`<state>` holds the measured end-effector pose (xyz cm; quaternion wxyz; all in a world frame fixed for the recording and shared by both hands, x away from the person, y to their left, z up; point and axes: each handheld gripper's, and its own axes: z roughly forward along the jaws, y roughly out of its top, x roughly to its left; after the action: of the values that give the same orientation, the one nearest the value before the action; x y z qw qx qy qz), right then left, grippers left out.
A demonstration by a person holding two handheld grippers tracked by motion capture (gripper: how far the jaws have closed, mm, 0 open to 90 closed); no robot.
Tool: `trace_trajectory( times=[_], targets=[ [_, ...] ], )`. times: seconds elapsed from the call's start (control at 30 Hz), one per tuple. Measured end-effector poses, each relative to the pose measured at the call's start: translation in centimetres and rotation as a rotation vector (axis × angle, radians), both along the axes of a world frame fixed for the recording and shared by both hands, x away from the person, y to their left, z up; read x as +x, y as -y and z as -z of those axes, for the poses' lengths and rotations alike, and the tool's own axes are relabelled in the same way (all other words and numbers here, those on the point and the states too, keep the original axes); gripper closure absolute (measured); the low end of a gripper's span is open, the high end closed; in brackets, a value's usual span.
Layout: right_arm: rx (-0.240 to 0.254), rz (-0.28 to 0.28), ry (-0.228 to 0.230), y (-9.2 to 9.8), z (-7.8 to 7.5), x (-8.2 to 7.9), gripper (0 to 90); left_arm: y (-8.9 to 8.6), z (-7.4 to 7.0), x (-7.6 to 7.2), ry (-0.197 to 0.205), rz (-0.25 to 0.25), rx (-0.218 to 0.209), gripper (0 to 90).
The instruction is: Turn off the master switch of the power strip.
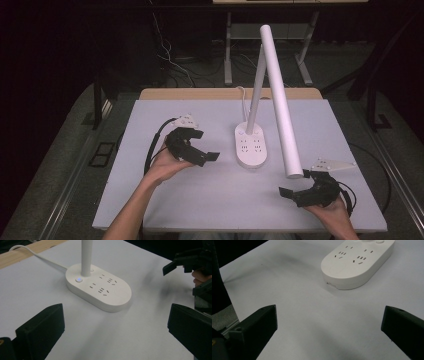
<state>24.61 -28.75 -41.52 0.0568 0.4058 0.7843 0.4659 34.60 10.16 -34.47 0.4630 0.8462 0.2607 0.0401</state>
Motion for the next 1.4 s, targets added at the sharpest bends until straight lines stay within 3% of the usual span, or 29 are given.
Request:
trace_trajectory(
  times=[0.53,0.7,1.4],
  targets=[
    [0.002,0.005,0.012,0.3,0.1,0.1,0.0,1.8,-0.1,2.6,-0.013,0.024,0.046,0.2],
    [0.002,0.005,0.004,0.4,0.1,0.1,0.0,2.4,-0.1,3.4,-0.018,0.011,0.032,0.3],
    [0.008,0.009,0.008,0.5,0.1,0.1,0.0,3.7,0.1,6.3,-0.032,0.011,0.057,0.8]
  ],
)
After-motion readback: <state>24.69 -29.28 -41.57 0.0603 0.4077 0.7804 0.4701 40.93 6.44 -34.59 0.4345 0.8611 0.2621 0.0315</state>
